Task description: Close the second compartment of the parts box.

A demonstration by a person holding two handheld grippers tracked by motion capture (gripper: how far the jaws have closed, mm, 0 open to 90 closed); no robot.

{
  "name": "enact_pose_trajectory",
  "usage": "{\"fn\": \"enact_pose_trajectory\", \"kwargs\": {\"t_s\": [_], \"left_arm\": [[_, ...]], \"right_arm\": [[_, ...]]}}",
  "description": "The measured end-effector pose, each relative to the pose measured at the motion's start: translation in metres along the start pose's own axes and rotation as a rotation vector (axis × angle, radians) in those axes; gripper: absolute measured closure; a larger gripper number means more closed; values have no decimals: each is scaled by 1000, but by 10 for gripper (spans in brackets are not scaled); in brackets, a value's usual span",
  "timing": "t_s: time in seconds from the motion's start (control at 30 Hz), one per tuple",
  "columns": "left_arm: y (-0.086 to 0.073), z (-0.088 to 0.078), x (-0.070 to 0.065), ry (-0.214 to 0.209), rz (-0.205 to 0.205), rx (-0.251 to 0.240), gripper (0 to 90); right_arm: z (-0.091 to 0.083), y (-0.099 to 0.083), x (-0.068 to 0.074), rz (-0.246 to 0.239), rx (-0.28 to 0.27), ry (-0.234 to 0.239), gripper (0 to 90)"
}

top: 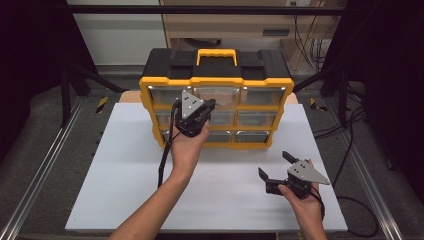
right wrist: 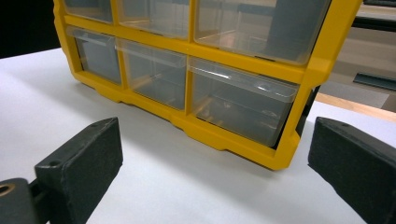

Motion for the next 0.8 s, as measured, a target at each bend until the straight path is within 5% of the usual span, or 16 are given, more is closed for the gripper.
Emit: {"fn": "enact_pose_trajectory", "kwargs": {"t_s": [0.8], "left_arm": [[2,4,6,10,3,3,898]], "right_arm": [[0,-1,1,2,6,9,31]]}}
Point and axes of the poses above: each handheld gripper's, and its own axes: z roughly forward along the jaws, y roughly out of its top, x roughly to its left, the point moved 10 cm from there along z, roughly forward along the jaws, and after that the axes turned 5 degrees about -y, right-handed, at the moved point
